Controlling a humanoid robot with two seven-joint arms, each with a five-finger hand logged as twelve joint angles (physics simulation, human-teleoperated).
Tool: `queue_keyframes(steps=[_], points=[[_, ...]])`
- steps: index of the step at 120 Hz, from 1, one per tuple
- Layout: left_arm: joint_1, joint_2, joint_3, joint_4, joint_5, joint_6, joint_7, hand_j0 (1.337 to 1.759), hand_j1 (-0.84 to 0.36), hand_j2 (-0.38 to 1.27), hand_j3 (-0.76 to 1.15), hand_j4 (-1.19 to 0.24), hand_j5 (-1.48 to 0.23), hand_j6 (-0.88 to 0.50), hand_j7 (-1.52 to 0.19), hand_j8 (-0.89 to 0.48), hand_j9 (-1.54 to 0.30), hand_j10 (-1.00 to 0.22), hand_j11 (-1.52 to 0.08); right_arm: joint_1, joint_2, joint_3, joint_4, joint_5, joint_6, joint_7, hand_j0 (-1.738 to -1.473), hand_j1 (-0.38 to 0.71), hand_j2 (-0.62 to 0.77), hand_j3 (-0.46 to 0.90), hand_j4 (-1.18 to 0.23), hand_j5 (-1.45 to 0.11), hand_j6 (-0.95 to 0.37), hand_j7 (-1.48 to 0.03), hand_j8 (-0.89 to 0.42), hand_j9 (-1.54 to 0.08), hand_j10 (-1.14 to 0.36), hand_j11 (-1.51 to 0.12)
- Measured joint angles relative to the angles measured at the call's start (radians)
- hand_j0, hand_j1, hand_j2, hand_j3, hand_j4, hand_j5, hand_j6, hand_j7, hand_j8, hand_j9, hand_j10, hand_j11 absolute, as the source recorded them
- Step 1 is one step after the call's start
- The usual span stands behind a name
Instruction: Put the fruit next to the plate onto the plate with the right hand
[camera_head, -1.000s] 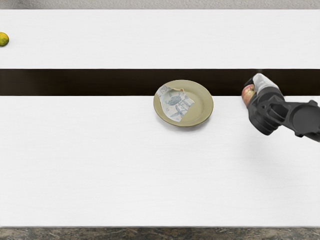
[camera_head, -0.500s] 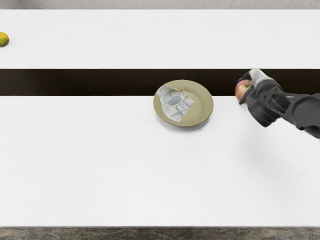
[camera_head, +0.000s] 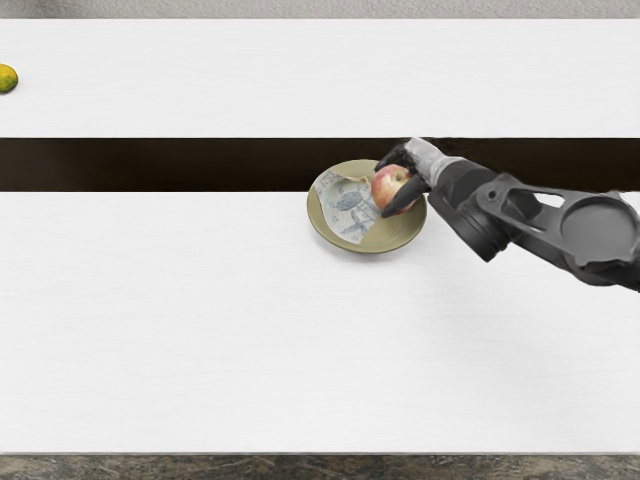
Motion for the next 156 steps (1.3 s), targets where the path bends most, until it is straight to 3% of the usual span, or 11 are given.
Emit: queue_keyframes(steps=[6, 23, 38, 51, 74, 86, 131, 156], points=[[0.000, 0.000, 0.000, 0.000, 0.000, 0.000, 0.000, 1.658, 0.34, 0.00, 0.00, -0.01, -0.01, -0.01, -0.01, -0.01, -0.01, -0.01, -0.01, -0.007, 0.012, 0.000, 0.000, 0.000, 0.000, 0.000, -1.652, 0.15, 0.12, 0.00, -0.48, -0.88, -0.37, -0.84, -0.30, -0.87, -0.45, -0.85], [0.000, 0.000, 0.000, 0.000, 0.000, 0.000, 0.000, 1.658, 0.34, 0.00, 0.00, -0.01, -0.01, -0.01, -0.01, -0.01, -0.01, -0.01, -0.01, -0.009, 0.013, 0.031, -0.009, -0.006, 0.031, 0.001, -1.655, -0.09, 0.06, 0.00, -0.25, -0.45, -0.20, -0.43, -0.16, -0.45, -0.23, -0.44], [0.000, 0.000, 0.000, 0.000, 0.000, 0.000, 0.000, 1.658, 0.34, 0.00, 0.00, -0.01, -0.01, -0.01, -0.01, -0.01, -0.01, -0.01, -0.01, -0.029, -0.041, 0.240, 0.046, 0.067, 0.302, 0.002, -1.657, -0.20, 0.03, 0.00, -0.15, -0.26, -0.12, -0.25, -0.10, -0.25, -0.14, -0.25], [0.000, 0.000, 0.000, 0.000, 0.000, 0.000, 0.000, 1.658, 0.34, 0.00, 0.00, -0.01, -0.01, -0.01, -0.01, -0.01, -0.01, -0.01, -0.01, -0.107, -0.079, 0.413, 0.086, 0.212, 0.470, 0.002, -1.657, -0.25, 0.02, 0.00, -0.09, -0.16, -0.08, -0.15, -0.07, -0.16, -0.09, -0.16], [-0.007, 0.000, -0.002, 0.000, 0.000, 0.000, 0.000, 1.658, 0.34, 0.00, 0.00, -0.01, -0.01, -0.01, -0.01, -0.01, -0.01, -0.01, -0.01, -0.353, -0.097, 0.732, 0.104, 0.333, 0.855, 0.002, -1.658, -0.30, 0.00, 0.00, -0.05, -0.08, -0.04, -0.08, -0.04, -0.08, -0.05, -0.08], [-0.020, 0.000, -0.002, 0.000, 0.000, 0.000, 0.000, 1.658, 0.34, 0.00, 0.00, -0.01, -0.01, -0.01, -0.01, -0.01, -0.01, -0.01, -0.01, -0.456, -0.116, 0.874, 0.106, 0.347, 0.962, 0.002, -1.658, -0.31, 0.00, 0.00, -0.04, -0.06, -0.03, -0.06, -0.03, -0.06, -0.04, -0.06], [-0.023, 0.000, -0.001, 0.000, 0.000, 0.000, 0.000, 1.658, 0.34, 0.00, 0.00, -0.01, -0.01, -0.01, -0.01, -0.01, -0.01, -0.01, -0.01, -0.751, -0.169, 1.308, 0.060, 0.361, 1.027, 0.002, -1.658, -0.33, 0.00, 0.00, -0.02, -0.03, -0.02, -0.03, -0.02, -0.03, -0.02, -0.03], [-0.028, 0.000, -0.001, 0.000, 0.000, 0.000, 0.000, 1.658, 0.34, 0.00, 0.00, -0.01, -0.01, -0.01, -0.01, -0.01, -0.01, -0.01, -0.01, -0.866, -0.172, 1.449, 0.002, 0.462, 1.028, 0.002, -1.658, -0.33, 0.00, 0.00, -0.02, -0.02, -0.02, -0.02, -0.02, -0.02, -0.02, -0.02]])
